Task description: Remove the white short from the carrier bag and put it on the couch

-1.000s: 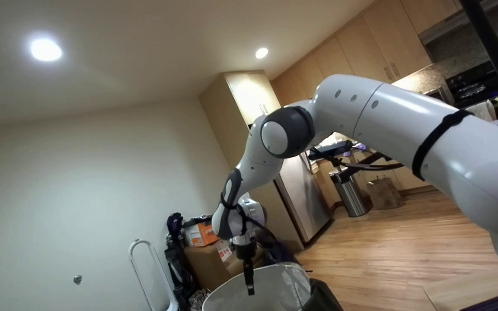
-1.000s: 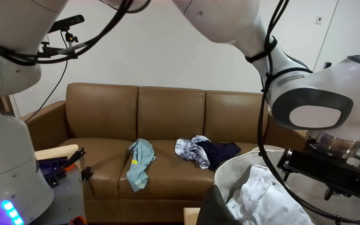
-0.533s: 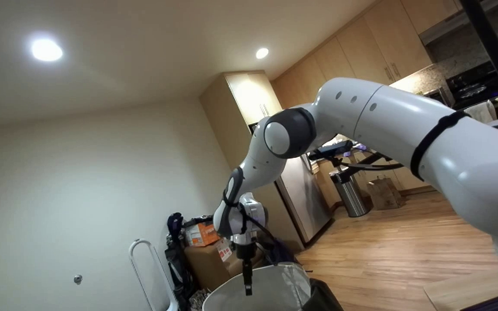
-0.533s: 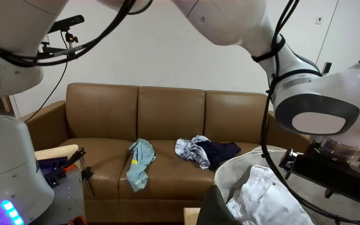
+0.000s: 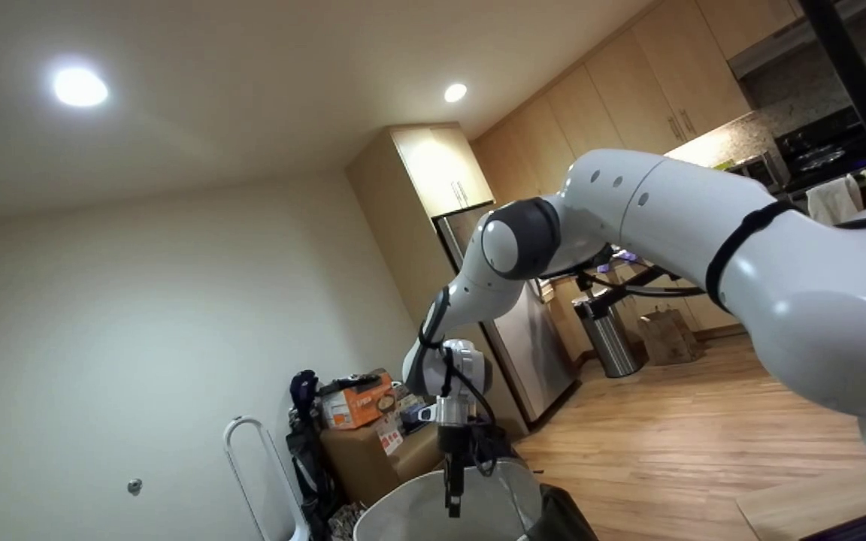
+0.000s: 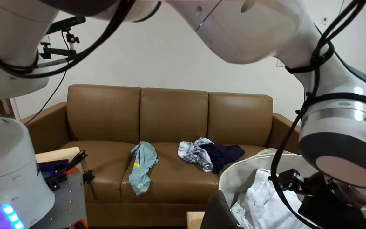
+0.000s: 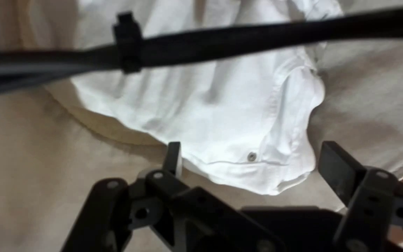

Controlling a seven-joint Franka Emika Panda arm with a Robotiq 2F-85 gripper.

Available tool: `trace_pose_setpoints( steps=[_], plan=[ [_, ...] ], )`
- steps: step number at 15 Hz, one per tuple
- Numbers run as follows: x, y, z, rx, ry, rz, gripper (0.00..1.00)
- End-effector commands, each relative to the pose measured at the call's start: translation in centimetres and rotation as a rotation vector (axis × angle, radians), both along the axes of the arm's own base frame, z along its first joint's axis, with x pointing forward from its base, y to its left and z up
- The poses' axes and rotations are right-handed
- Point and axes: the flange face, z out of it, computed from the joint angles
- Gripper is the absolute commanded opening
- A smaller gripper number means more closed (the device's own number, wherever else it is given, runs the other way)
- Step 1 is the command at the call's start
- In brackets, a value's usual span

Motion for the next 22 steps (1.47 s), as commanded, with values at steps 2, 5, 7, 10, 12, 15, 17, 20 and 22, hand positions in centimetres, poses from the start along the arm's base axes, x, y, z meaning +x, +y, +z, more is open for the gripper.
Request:
trace_pose_setpoints(
  steps=[2, 5, 7, 10, 12, 15, 17, 20, 22],
  plan=[
    [1.6, 2.4, -2.1, 0.108, 0.13, 0.169, 1.0],
    [3.7, 4.4, -3.2, 0.053, 0.182, 0.219, 1.0],
    [3.0, 4.3, -2.5, 0.062, 0.151, 0.216, 1.0],
    [3.5, 4.8, -2.6, 0.055, 0.151, 0.227, 1.0],
    [3.4, 4.3, -2.2, 0.03, 0.139, 0.184, 1.0],
    [5.0, 5.4, -2.3, -0.061, 0.102, 0.115, 1.0],
    [6.2, 6.9, -3.1, -0.101, 0.097, 0.089, 1.0],
    [8.0, 9.5, -4.7, -0.156, 0.105, 0.067, 1.0],
    [9.0, 10.9, -6.2, -0.227, 0.103, 0.058, 1.0]
  ],
)
